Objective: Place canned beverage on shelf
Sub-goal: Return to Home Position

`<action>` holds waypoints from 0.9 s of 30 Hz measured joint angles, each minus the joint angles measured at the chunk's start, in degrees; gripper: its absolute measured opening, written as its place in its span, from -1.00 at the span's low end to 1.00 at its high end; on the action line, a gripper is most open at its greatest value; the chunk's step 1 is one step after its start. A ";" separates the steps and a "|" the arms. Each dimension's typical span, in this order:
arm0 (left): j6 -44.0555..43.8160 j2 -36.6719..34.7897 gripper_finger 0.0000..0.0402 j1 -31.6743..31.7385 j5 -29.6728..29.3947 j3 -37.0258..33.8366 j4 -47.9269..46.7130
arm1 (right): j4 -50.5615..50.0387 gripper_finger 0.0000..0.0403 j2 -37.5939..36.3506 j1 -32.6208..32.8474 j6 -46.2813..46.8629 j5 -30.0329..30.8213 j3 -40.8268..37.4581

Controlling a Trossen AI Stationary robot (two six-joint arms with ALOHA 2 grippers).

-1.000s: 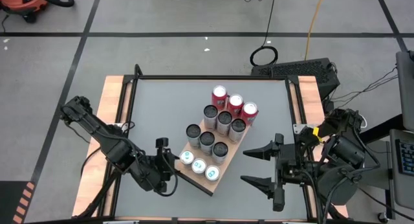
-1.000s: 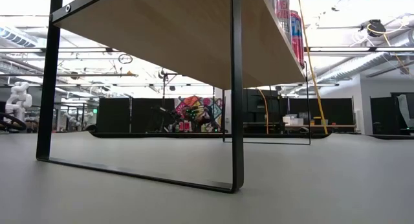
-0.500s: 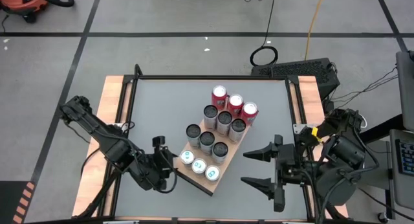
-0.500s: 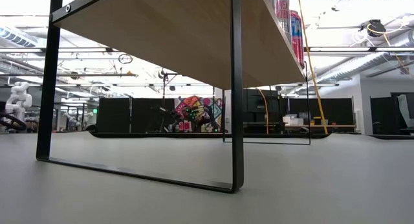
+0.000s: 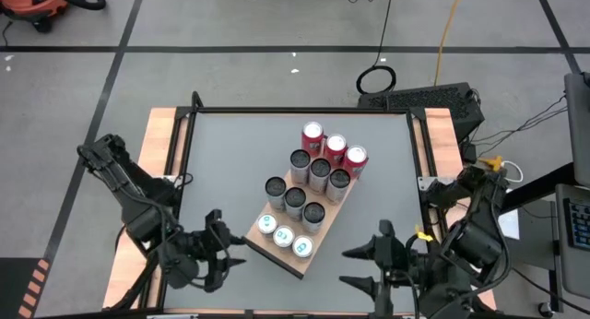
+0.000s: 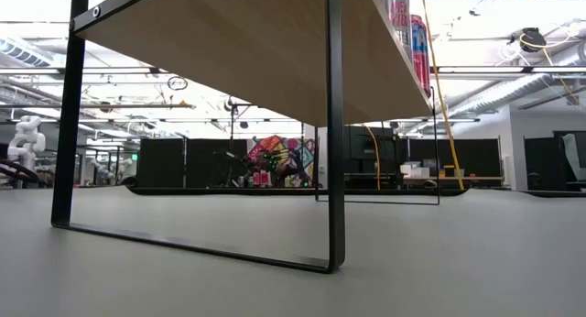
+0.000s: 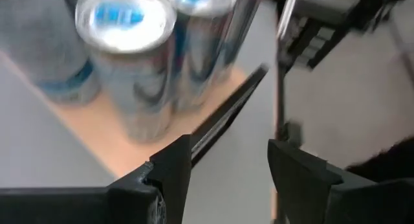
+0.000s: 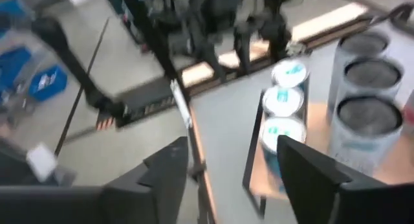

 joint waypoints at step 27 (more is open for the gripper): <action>32.98 -20.27 -0.84 3.15 -11.43 0.09 21.24 | -16.97 -1.00 -22.27 0.02 -27.73 -9.54 0.00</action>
